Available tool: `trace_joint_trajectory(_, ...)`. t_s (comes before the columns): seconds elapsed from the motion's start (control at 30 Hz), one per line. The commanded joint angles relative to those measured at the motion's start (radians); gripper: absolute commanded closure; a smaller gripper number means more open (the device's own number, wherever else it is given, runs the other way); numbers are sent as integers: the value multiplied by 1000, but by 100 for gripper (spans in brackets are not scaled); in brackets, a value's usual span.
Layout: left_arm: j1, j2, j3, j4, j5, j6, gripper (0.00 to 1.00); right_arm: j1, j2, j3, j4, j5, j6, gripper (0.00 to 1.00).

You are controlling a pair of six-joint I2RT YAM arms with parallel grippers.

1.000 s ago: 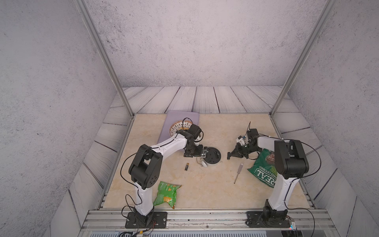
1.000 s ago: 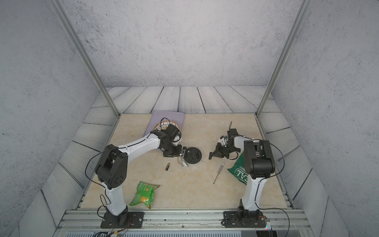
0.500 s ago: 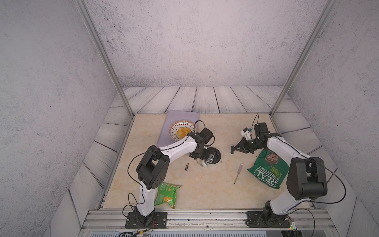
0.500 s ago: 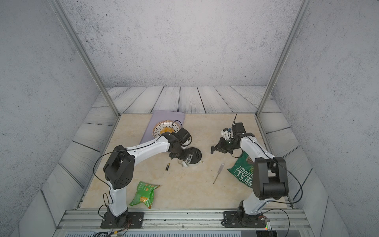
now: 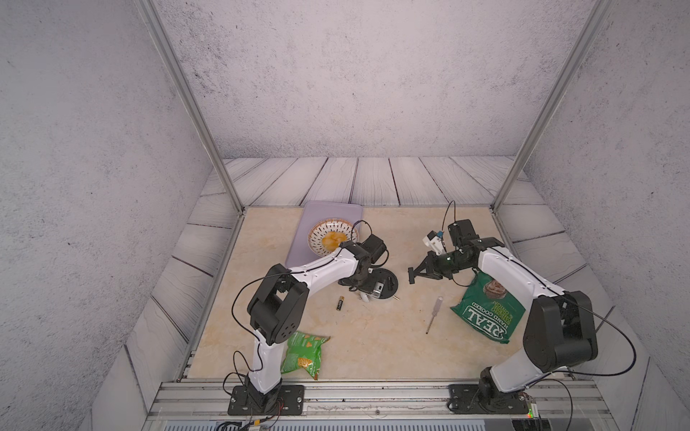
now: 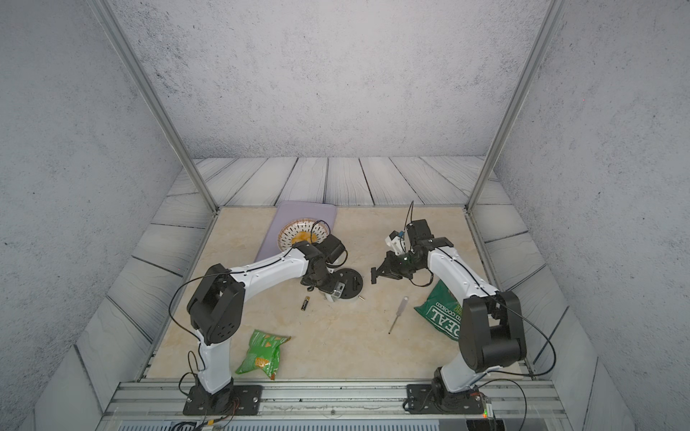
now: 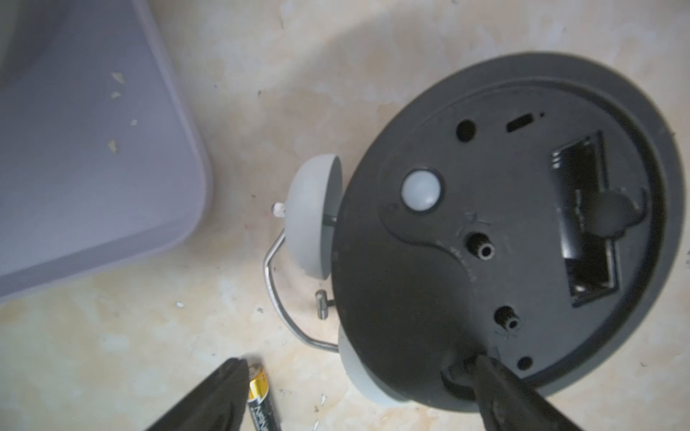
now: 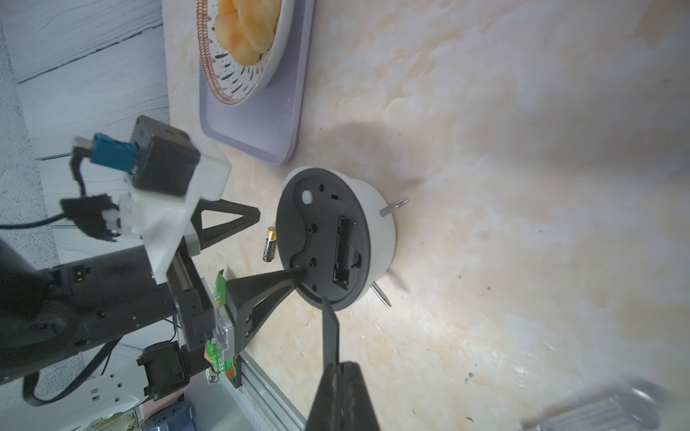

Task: Remove the battery from the alarm
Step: Move the alarm to the center of the board, then install the cover on the alarm.

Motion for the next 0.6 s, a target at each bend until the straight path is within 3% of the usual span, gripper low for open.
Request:
trace_joint_trajectory(0.0,18,-24,-25,-62,-60,22,1,47,59,47,0,16,37,100)
trace_joint_trajectory(0.37,48,-115,-68,63,207,10,0,154,107,-23,200,125,307,100)
trace_joint_trajectory(0.53,110,-68,-64,113,335,-9,9,188,117,-51,249,187,372,100)
trace_joint_trajectory(0.57,120,-51,-54,115,352,-11,16,194,123,-59,266,195,387,100)
